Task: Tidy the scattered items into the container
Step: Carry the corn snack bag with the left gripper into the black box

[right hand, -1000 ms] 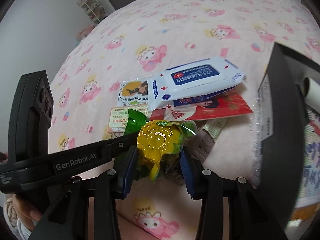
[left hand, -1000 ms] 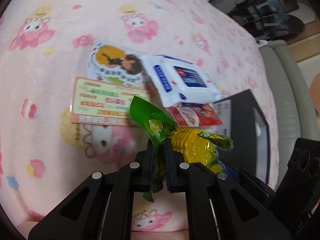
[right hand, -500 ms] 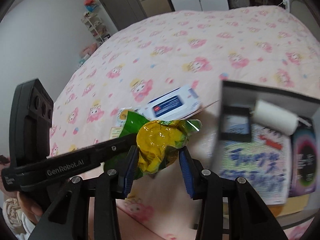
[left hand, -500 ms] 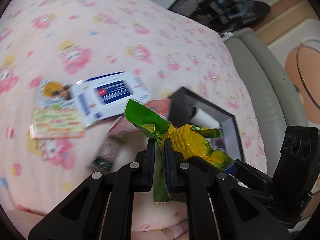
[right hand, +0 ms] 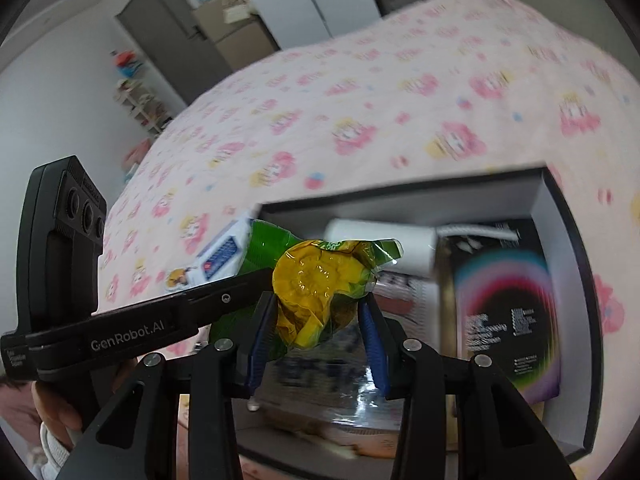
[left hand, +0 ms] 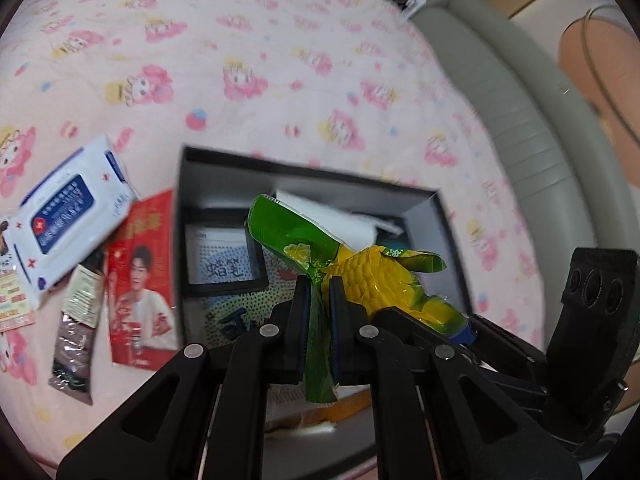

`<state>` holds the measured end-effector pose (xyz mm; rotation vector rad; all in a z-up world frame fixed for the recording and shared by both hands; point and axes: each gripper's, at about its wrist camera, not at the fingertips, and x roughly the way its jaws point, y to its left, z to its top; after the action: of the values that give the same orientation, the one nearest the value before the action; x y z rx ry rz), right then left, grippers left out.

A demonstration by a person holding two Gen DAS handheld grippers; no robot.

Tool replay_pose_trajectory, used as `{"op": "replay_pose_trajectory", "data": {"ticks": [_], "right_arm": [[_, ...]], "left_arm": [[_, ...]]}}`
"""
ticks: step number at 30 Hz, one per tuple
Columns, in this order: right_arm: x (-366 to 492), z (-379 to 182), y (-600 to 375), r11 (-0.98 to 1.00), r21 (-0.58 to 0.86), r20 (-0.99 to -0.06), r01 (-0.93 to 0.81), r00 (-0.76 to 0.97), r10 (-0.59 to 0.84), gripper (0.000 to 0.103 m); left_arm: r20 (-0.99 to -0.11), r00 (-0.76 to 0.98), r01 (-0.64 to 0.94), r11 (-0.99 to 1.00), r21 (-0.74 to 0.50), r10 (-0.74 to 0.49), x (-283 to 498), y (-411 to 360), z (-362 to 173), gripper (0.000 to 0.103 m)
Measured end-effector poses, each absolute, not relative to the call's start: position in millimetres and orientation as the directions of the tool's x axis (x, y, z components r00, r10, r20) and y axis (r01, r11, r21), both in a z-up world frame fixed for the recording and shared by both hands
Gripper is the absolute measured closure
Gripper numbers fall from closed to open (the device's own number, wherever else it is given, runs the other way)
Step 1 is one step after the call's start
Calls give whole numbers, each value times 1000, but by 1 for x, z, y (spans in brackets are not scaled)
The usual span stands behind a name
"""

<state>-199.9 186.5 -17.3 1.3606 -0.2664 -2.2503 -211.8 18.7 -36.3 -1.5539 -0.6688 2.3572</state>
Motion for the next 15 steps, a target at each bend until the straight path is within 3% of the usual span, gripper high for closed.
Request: {"op": "replay_pose_trajectory", "data": {"ticks": [4,10,15], "right_arm": [[-220,-48,203,-868,451,-806,208,-323,-496,65],[-228,-64,222,-909,401,-855,114,-308,-416,60],[-224,-53,242,-922,380,-855,72,-353,-380,58]], "left_arm": [[-841,-348,69,-883,-464,415,-223,38,-59,97],[-870,-339,62,-914,-401,358,-225,59,-71,95],[-871,-348,71,-917,-392,345,-214,56,-66,95]]}}
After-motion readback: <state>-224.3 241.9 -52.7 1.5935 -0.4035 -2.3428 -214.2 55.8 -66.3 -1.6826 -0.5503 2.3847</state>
